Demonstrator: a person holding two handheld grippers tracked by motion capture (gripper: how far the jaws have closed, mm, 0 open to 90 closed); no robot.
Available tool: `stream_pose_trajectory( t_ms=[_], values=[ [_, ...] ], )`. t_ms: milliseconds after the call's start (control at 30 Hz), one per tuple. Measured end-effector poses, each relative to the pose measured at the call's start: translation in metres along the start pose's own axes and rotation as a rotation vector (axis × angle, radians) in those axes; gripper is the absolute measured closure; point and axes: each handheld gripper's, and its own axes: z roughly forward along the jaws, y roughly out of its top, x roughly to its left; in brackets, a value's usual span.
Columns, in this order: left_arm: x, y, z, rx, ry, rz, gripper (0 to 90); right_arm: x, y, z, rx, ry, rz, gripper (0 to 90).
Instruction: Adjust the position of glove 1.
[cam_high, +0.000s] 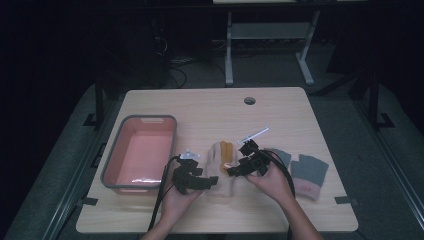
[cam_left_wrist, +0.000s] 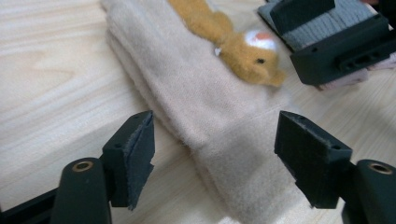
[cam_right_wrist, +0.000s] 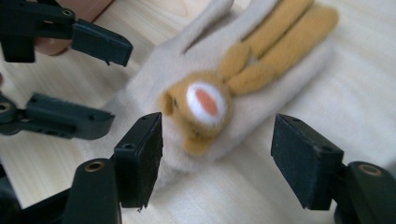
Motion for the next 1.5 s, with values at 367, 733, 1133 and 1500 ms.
stream_pose_trajectory(
  t_ms=[367, 733, 1133, 1500],
  values=[
    [0.002, -0.001, 0.011, 0.053, -0.033, -0.043, 38.4, -0.005, -0.019, 0.022, -0.016, 0.079, 0.098, 36.3],
    [0.005, -0.001, 0.017, 0.074, -0.066, -0.073, 48.2, -0.007, -0.028, 0.031, -0.069, 0.109, 0.221, 45.9],
    [0.012, 0.001, 0.022, 0.081, -0.118, -0.129, 56.1, -0.003, -0.033, 0.038, -0.122, 0.109, 0.280, 62.4],
    [0.018, 0.003, 0.025, 0.060, -0.162, -0.208, 65.6, -0.006, -0.032, 0.042, -0.134, 0.150, 0.301, 74.7]
  ],
)
